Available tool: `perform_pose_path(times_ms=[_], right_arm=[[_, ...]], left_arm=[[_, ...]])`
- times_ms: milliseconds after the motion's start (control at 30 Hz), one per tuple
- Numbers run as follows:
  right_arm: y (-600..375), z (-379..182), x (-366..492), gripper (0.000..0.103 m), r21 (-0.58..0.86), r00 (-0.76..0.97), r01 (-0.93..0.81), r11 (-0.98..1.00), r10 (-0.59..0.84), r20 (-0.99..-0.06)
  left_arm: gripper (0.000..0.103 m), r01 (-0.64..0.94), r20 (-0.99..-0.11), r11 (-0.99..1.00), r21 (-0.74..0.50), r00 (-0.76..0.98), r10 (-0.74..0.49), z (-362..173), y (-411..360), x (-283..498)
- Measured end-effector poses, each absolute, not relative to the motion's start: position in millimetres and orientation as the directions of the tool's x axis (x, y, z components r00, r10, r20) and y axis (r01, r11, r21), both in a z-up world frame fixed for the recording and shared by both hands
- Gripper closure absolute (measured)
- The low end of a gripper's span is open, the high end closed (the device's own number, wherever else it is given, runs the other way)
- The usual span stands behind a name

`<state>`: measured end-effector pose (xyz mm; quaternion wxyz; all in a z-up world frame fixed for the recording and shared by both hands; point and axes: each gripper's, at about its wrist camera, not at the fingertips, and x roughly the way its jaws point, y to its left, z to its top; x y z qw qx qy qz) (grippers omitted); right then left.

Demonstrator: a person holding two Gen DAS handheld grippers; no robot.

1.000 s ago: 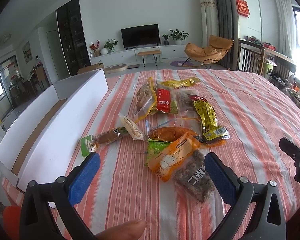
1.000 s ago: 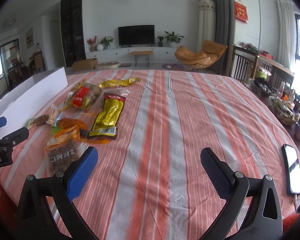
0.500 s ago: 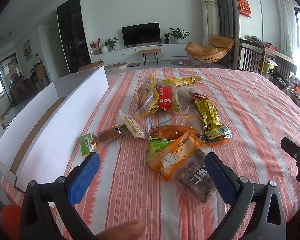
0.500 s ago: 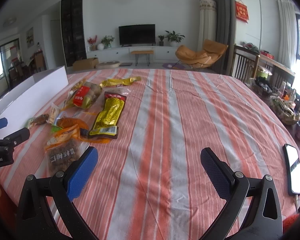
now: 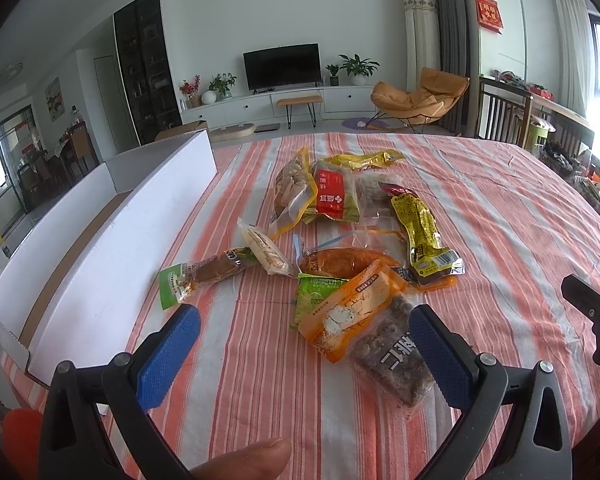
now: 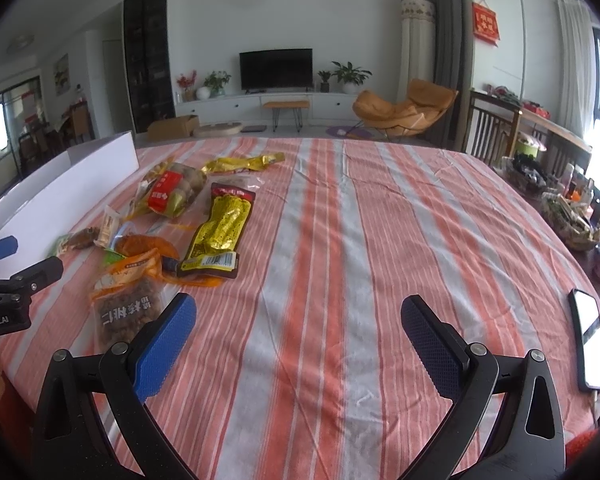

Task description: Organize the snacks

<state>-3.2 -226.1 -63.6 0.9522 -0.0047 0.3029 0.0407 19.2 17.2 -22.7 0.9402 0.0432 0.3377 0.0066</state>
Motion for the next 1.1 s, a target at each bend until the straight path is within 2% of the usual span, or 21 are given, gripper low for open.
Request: perform_pose_path(times_ms=[1100], right_arm=[[-225.0,-67.1,-0.7,0.000,0.013,0.811,-0.095,0.995,0.085,-0.578]], left_arm=[[0.000,0.014,-0.655,0.995,0.098,0.754,0.054,-36.0,20.3,22.8]])
